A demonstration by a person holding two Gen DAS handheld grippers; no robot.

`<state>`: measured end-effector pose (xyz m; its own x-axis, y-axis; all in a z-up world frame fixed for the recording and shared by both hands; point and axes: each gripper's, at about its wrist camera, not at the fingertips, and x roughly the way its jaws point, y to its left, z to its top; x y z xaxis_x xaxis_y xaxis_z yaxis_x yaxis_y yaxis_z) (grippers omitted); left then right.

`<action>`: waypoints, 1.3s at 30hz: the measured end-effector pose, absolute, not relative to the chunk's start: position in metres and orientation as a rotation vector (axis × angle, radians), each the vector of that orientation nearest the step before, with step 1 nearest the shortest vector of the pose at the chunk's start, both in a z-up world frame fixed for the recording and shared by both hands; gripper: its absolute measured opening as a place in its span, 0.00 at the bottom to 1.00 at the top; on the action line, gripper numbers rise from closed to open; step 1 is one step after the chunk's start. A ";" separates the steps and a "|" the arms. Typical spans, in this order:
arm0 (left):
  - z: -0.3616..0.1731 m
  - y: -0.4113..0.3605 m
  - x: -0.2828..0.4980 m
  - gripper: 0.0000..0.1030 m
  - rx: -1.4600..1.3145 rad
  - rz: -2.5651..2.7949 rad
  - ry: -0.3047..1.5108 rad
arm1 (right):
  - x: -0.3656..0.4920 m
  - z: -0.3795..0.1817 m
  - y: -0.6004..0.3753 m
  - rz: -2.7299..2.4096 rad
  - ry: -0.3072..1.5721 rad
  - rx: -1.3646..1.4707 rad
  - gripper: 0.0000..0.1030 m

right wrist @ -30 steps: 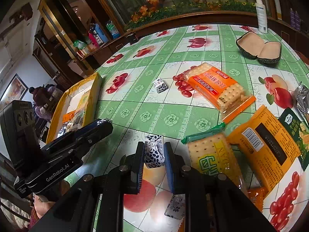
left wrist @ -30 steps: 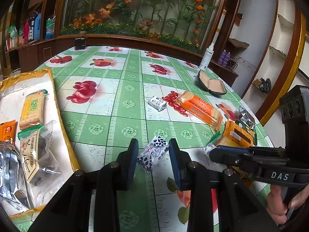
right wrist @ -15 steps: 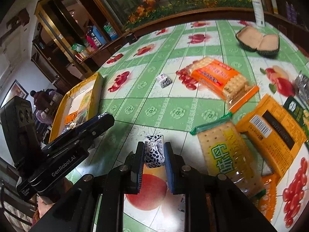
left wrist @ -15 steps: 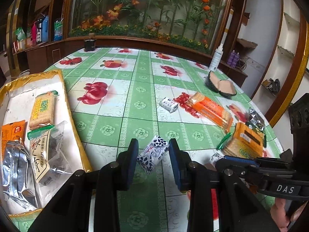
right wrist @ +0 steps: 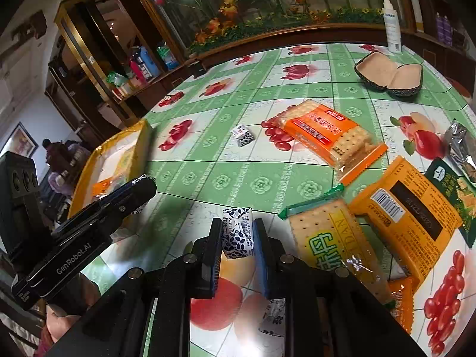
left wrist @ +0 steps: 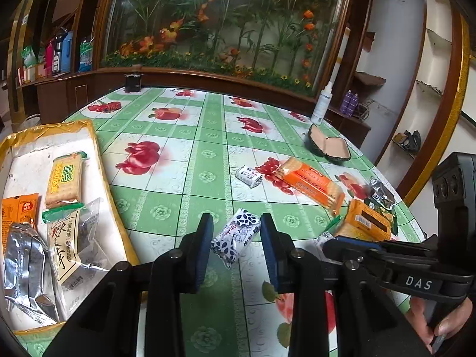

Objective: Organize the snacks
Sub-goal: 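Carry the black-and-white candy packets in both tools over the cardboard tray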

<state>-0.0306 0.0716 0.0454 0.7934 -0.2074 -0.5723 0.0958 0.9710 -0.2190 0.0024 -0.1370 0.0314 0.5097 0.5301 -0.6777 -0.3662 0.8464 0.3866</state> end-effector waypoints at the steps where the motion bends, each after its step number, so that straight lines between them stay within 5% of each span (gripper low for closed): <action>1: 0.046 0.071 -0.030 0.30 -0.177 -0.158 0.634 | 0.002 0.032 -0.138 0.540 0.876 0.201 0.21; 23: 0.075 0.138 -0.069 0.31 -0.277 -0.078 0.591 | 0.001 0.072 -0.082 0.625 0.835 0.199 0.21; 39: 0.109 0.270 -0.037 0.31 -0.373 0.111 0.649 | 0.042 0.123 0.050 0.823 0.885 0.120 0.21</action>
